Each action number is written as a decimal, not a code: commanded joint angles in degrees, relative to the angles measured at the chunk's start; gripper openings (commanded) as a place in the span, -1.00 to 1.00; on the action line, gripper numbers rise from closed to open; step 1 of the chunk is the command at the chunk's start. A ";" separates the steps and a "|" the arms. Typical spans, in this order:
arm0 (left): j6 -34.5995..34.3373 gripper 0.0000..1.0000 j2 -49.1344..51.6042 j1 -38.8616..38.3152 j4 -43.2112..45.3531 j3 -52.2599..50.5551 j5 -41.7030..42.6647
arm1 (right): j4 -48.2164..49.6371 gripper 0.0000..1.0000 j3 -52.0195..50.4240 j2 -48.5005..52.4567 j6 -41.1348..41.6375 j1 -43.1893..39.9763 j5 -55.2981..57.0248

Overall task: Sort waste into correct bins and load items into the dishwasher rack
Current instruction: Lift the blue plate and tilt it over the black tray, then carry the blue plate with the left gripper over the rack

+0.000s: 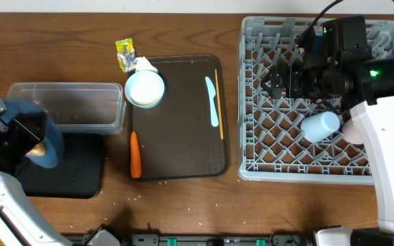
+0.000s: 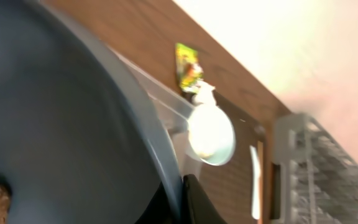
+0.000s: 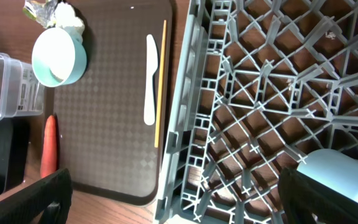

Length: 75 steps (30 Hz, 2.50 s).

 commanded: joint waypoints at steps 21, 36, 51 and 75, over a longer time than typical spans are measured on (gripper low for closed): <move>12.00 -0.88 -3.43 16.04 -7.82 -1.33 25.38 | -0.02 0.98 0.04 0.17 -0.85 0.55 0.35; 16.92 -0.87 -1.07 15.32 -8.37 -2.69 36.20 | 0.22 0.99 0.04 0.17 -0.83 0.55 0.31; 9.18 -0.88 -10.03 -26.75 -8.13 5.20 -2.08 | 5.16 0.89 0.07 0.15 -0.83 0.44 -0.55; -48.39 -0.88 9.51 -68.76 55.36 6.23 -13.00 | 3.48 0.83 0.17 0.13 3.69 -20.33 1.66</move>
